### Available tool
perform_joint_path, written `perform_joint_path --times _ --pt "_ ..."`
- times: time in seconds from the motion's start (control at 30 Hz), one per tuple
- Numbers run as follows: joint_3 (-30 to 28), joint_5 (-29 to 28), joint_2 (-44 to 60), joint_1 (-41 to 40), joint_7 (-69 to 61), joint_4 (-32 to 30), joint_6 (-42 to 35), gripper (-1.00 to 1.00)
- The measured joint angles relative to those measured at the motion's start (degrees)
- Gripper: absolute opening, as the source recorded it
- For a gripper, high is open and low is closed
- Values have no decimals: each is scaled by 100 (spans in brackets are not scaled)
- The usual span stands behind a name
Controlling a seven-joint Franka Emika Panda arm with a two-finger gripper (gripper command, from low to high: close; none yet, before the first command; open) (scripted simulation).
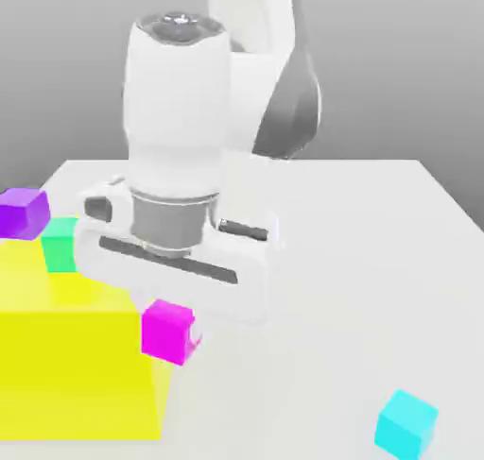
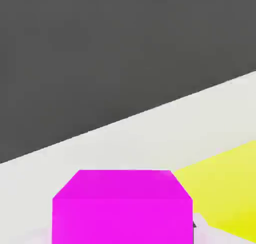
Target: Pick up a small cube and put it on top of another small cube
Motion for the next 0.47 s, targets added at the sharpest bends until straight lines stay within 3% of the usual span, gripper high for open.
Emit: perform_joint_path --times 0.23,0.37,0.4,0.47 --pt "-482 171 -1496 -909 1317 -46 -1608 -100" --pt "-592 233 -1417 -997 1310 -499 -1094 -100" --pt "-608 237 -1339 -1000 1303 -620 -896 100" --pt "-608 242 -1339 -1000 1299 -619 -895 100"
